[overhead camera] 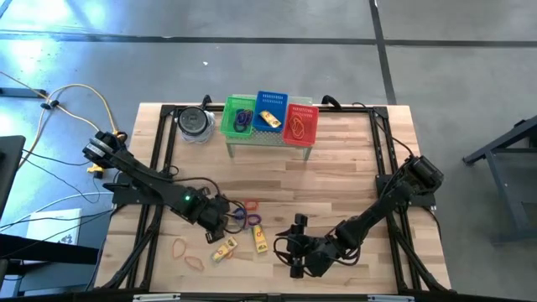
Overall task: Pick & Place Office Desk Supplies
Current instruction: Put the blue rubber band into the red bin on the shelf
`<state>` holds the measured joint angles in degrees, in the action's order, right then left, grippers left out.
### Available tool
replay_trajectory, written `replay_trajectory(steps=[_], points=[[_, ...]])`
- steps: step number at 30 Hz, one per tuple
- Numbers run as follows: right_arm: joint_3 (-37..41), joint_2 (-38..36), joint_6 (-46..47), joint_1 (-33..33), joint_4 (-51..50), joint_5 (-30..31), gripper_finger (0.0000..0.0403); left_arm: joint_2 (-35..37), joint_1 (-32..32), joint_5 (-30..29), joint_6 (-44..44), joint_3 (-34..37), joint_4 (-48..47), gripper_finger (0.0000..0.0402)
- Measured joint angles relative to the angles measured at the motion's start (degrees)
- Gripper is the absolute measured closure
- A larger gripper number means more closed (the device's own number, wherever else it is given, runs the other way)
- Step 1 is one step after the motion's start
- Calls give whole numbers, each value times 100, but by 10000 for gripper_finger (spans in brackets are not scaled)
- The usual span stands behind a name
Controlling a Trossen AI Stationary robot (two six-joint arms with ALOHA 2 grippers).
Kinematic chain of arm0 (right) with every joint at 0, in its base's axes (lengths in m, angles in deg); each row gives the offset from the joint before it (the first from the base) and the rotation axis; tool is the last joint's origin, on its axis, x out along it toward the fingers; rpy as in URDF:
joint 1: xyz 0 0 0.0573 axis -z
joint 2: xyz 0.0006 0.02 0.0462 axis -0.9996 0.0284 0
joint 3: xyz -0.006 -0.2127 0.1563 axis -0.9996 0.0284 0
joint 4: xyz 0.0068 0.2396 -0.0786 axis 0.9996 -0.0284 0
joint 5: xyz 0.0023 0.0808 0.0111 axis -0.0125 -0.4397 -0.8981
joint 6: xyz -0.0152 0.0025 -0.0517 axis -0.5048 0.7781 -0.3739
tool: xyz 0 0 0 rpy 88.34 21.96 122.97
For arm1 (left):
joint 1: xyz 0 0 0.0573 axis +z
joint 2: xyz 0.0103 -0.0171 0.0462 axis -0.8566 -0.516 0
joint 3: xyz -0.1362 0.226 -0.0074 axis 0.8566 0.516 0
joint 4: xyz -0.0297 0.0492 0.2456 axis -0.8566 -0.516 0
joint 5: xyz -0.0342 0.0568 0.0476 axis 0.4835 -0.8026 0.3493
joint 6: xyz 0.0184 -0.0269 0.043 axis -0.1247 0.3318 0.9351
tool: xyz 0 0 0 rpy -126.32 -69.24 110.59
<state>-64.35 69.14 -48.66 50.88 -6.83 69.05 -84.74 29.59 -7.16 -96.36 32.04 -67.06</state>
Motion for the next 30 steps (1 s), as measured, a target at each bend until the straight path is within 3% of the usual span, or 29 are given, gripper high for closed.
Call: replay_trajectory(steps=[3,9,16,24,30], points=[[-2,0,9,4,-2,-15,182,-83,0,12,-333,13,204,262],[0,0,157,-18,20,-35,182,-277,4,237,-1807,17,204,262],[-2,0,310,-42,44,-44,182,-627,4,433,-2650,17,197,262],[-2,0,326,-40,44,-149,182,-997,46,447,-1486,17,198,262],[-1,0,323,-40,42,-149,182,-1044,70,455,-1354,17,276,262]])
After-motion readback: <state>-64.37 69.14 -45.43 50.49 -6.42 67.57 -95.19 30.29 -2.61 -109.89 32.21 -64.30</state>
